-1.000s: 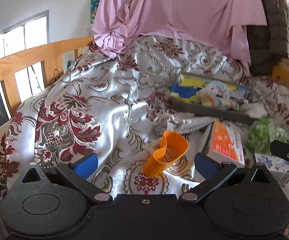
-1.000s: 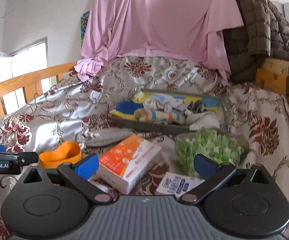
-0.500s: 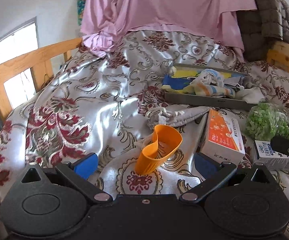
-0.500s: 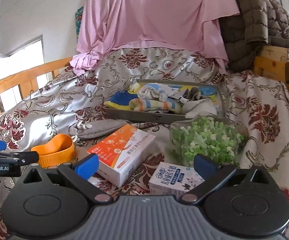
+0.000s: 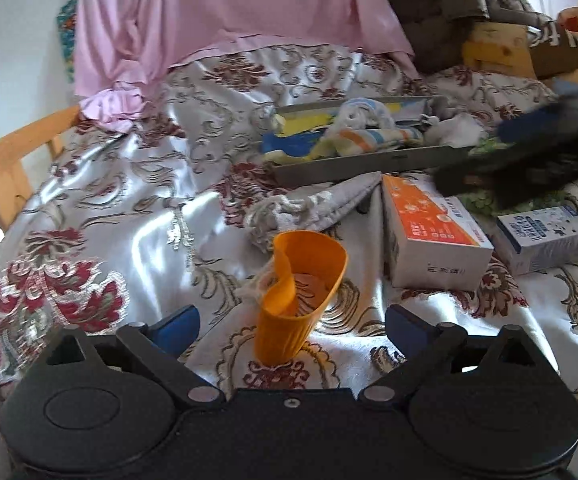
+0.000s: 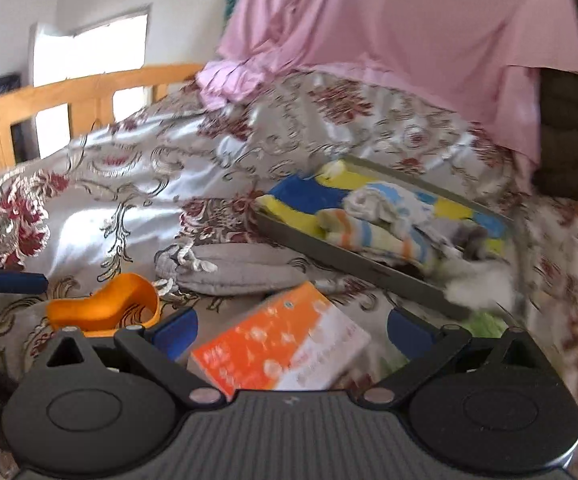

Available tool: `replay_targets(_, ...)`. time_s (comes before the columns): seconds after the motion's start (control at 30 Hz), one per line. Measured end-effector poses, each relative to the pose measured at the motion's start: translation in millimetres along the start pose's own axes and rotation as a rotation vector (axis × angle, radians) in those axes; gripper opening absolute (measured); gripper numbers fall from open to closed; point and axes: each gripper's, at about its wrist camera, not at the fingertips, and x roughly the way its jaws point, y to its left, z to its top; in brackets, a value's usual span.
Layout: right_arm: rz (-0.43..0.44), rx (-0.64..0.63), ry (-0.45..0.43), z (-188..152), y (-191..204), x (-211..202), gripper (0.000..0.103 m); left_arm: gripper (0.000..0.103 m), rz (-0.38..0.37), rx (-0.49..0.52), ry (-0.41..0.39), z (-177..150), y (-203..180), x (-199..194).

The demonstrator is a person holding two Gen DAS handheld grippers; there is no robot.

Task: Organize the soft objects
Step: 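Close the left tool on the orange cup while the right tool grips the grey pouch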

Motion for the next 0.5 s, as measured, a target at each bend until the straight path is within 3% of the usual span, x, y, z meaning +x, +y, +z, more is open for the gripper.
replay_targets(0.07,0.010,-0.040,0.024,7.8,3.3,17.7,0.103,0.091,-0.011,0.008,-0.012,0.4,1.6,3.2)
replay_targets(0.27,0.068,-0.204,0.127,22.9,20.2,75.2,0.103,0.061,-0.056,-0.006,-0.019,-2.3,10.6,13.5)
replay_targets(0.33,0.079,-0.232,0.161,25.4,23.9,88.6,0.102,0.044,-0.062,0.003,-0.003,-4.5,12.3,17.5)
replay_targets(0.5,0.087,-0.304,0.194,28.0,34.8,107.6,0.100,0.033,-0.073,-0.025,-0.008,-4.6,18.4,15.3)
